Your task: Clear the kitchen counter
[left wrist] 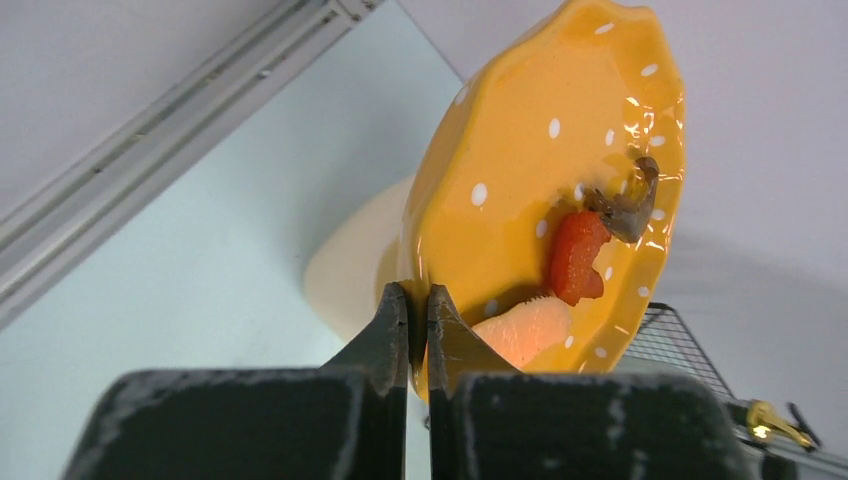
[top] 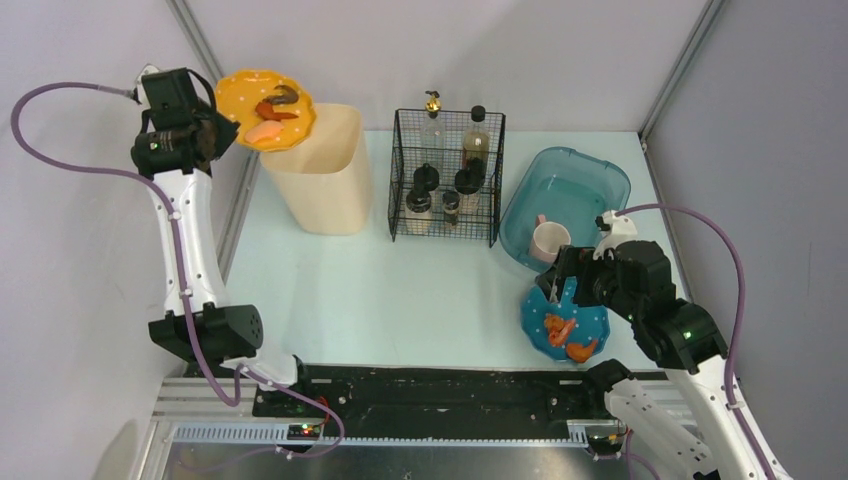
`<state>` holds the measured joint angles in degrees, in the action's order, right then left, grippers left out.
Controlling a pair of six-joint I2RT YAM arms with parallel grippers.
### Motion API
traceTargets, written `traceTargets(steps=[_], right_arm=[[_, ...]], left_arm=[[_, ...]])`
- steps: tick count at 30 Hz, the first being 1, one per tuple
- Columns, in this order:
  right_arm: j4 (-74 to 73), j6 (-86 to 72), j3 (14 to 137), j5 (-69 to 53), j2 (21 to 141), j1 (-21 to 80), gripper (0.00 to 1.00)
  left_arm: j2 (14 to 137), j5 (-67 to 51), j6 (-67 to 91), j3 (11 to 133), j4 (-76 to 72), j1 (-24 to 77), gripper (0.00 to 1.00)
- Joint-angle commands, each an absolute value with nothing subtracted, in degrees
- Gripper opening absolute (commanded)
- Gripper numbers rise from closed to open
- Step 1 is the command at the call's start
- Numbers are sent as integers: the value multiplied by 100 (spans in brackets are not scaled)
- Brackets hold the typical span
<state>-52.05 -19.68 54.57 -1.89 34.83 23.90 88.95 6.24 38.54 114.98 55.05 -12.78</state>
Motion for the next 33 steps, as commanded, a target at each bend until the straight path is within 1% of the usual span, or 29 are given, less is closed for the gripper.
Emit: traceTargets(steps=[1,10,15,23,33], right_arm=[[-5160,-1954,5664,-143,3514,2438,100],[-5210,-2023,5668,-68,3524,2486,100],[-5212,-2089,5669,-86,3524,2511,100],[-5317,-2121,5664,-19,3443,2568,100],[-5405,-2209,5643,0,3321,2617,100]], left_arm=[[8642,1124,3585,11968,4789,-1298,0],[8733,1723,3106,12046,4932,-1232,0],[8831,2347,2756,12254,5041,-928,0],[9056,2993,2391,12498,5057,-583,0],[9793,4889,1073,13609,5047,481,0]])
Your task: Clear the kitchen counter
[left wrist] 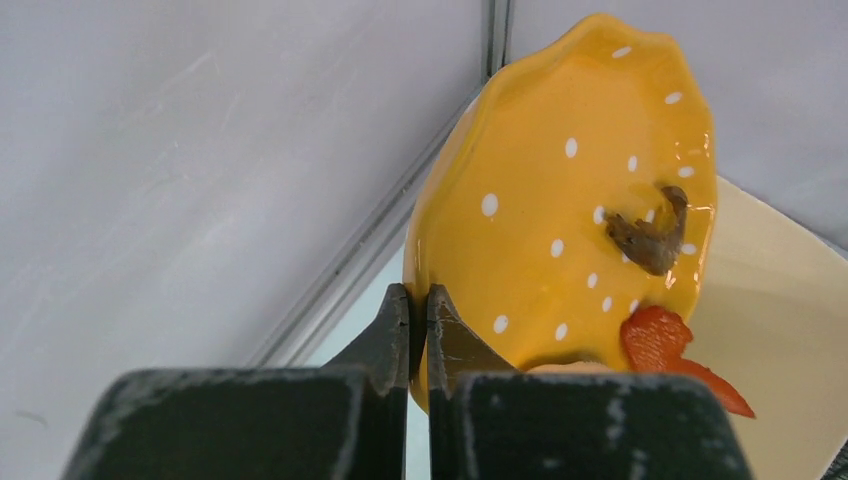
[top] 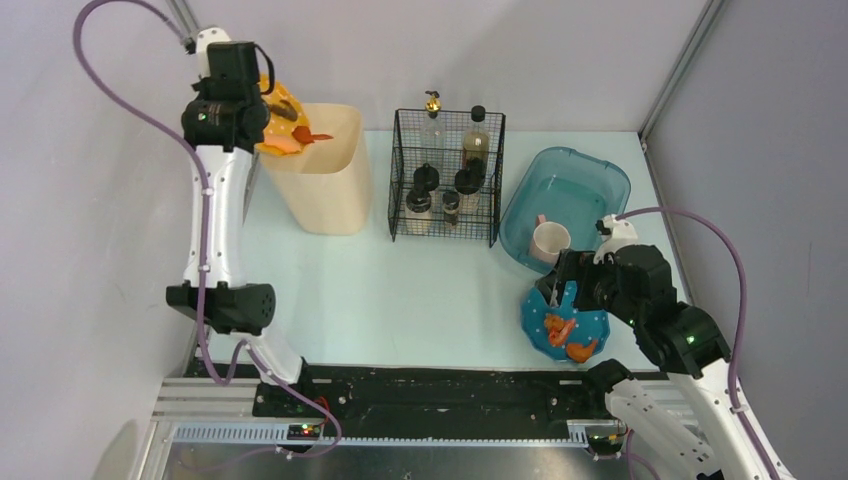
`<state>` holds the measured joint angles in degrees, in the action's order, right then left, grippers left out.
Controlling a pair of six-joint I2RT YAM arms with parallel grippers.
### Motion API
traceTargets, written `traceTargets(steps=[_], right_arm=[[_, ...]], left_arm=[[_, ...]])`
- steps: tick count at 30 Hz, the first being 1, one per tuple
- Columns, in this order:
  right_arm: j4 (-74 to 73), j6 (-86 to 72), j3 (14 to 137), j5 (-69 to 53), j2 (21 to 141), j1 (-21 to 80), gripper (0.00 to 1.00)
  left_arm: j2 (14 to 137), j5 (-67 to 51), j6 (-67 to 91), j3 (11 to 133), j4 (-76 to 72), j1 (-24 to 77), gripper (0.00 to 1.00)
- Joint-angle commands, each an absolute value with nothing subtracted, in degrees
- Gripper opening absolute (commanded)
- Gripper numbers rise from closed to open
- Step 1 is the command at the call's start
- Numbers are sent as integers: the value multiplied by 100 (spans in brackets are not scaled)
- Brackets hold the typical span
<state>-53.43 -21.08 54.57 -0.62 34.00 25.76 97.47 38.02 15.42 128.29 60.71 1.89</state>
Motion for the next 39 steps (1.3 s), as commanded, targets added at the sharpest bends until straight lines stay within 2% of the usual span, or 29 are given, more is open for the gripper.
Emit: traceTargets(steps=[1,19,28,39], right_arm=[[-5409,-2213,5632,0,3304,2622,100],[-5508,-2275,5558,168,3173,2672,100],[-5477,-2242,5546,136,3182,2688,100],[-5512,-2181,5543,74,3147,2697,100]], left_arm=[[9882,4967,941,13740,5045,513,0],[10559,6636,-344,13902,4469,1335,0],[10699,7505,-1932,13459,2958,1864,0],[10996,7989,-3408,12864,1498,2121,0]])
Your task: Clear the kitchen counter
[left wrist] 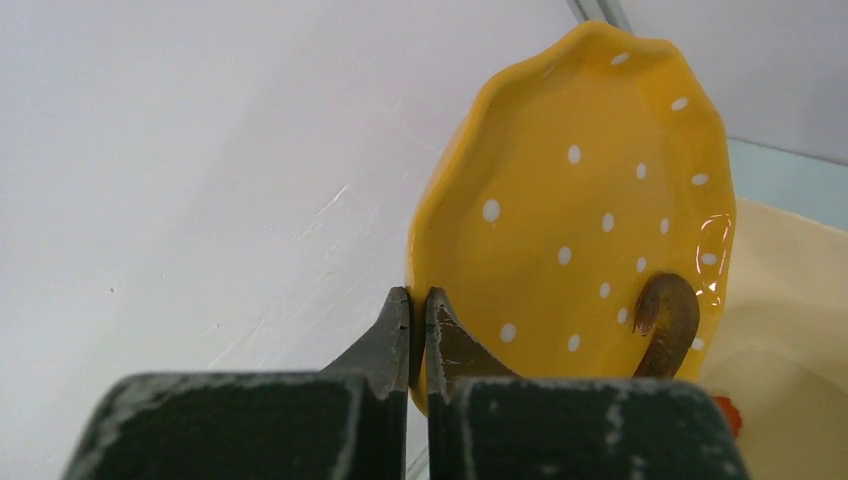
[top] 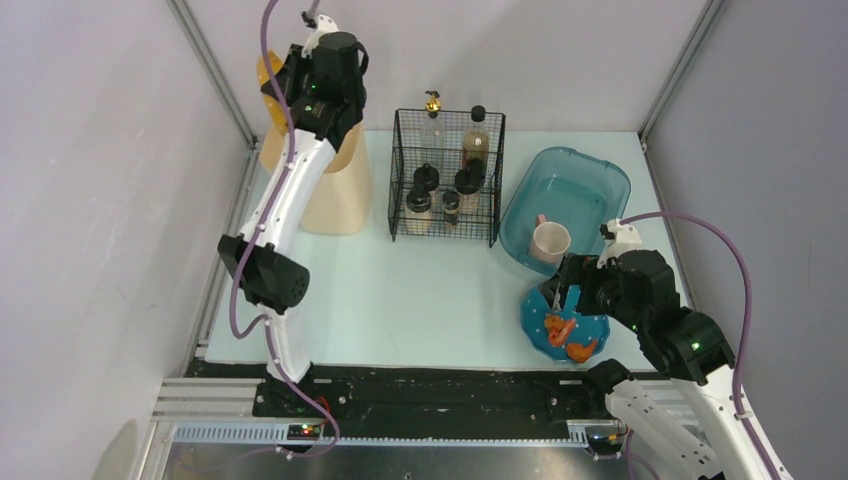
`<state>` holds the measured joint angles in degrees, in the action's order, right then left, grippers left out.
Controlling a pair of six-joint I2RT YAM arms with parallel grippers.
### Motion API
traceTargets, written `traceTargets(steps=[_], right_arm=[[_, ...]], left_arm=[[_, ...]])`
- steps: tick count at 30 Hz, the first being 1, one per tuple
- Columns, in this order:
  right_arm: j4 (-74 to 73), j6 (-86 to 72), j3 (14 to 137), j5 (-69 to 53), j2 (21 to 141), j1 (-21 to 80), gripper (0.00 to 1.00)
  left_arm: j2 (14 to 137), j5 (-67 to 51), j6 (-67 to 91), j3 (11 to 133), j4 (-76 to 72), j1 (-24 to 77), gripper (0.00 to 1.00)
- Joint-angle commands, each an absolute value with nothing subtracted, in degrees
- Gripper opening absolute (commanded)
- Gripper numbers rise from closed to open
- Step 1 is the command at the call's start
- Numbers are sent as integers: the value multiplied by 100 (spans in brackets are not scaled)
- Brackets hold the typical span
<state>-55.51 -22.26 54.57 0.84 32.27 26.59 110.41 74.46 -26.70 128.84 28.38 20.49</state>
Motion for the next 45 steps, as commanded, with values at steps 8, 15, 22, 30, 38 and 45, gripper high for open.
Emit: traceTargets(steps=[8,15,22,30,38,45], right_arm=[[-5438,-2171,5436,66,3132,2707,100],[-5394,-2171,5371,67,3074,2703,100],[-5355,-2159,5366,-93,3068,2703,100],[-5271,-2164,5368,-136,3103,2715,100],[-5256,-2216,5366,-158,3111,2715,100],[-5303,-2265,5370,-155,3065,2728,100]], left_arm=[[11079,8248,-5888,11801,-1515,2372,0],[11178,8260,-6297,11776,-1887,2428,0],[10983,8295,-6331,11881,-1972,2443,0],[10427,8298,-6299,11891,-1947,2509,0],[9900,8137,-5622,11924,-1202,2589,0],[9660,7450,-3447,12511,1434,2567,0]])
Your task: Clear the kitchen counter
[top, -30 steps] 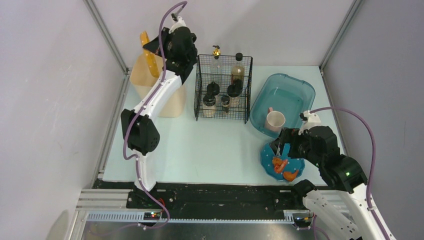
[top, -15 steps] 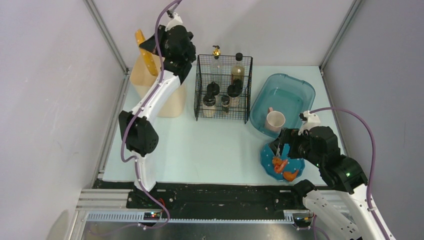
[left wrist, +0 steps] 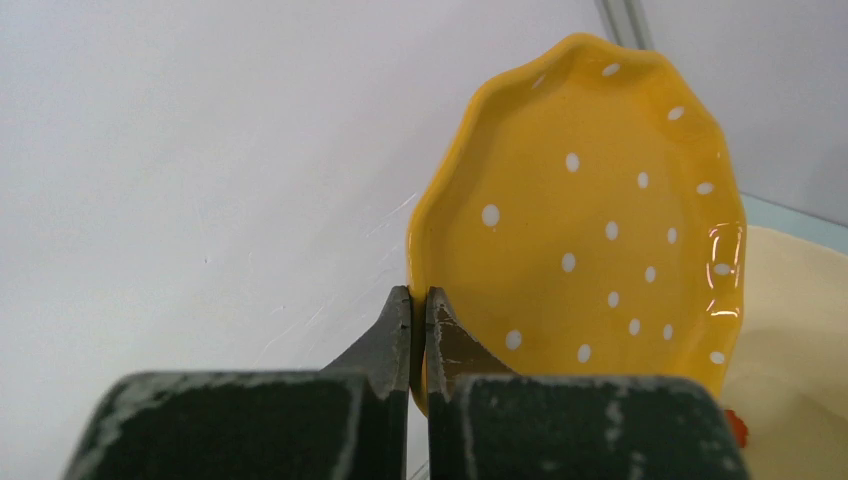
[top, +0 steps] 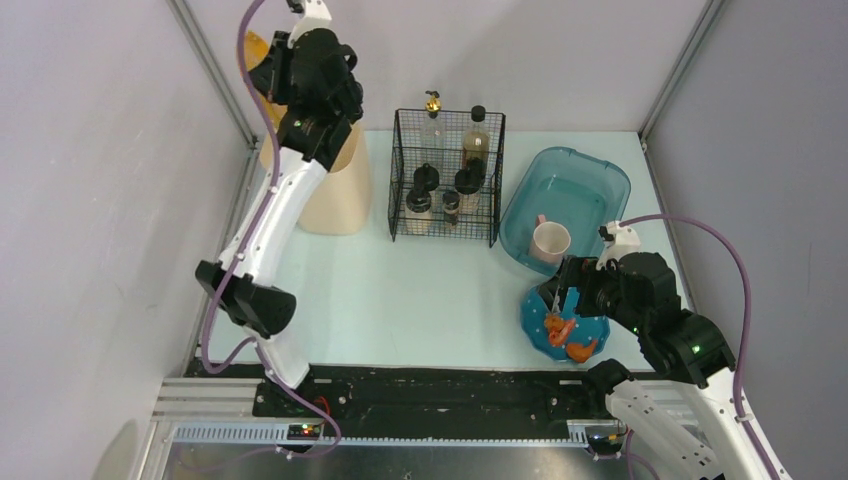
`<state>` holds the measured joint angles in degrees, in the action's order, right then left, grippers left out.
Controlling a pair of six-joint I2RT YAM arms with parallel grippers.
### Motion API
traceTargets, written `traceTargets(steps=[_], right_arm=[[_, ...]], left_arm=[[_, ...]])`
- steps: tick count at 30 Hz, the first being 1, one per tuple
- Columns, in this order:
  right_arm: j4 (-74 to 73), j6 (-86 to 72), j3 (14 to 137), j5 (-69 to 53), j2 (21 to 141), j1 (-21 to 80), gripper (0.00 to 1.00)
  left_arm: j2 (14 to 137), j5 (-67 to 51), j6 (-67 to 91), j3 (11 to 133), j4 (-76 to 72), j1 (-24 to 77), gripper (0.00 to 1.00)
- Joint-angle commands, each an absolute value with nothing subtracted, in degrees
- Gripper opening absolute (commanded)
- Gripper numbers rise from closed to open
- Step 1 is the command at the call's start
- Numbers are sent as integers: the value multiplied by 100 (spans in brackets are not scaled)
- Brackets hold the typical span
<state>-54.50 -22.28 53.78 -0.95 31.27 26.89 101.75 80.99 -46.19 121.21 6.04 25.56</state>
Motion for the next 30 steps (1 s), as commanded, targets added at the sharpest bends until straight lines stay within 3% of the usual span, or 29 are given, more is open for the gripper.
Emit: traceTargets(steps=[1,12,18,30], right_arm=[[-5312,-2270,5370,-148,3056,2730,100],[-5269,-2315,5370,-143,3058,2750,100],[-5245,-2311,5447,-136,3094,2751,100],[-5557,-2075,6016,-185,3209,2760,100]], left_arm=[[9624,7334,-3363,12477,1504,2566,0],[8760,5058,-1315,12317,3267,2572,0],[8174,3426,-143,12050,3671,2572,0],[7550,1345,1520,11772,4326,2566,0]])
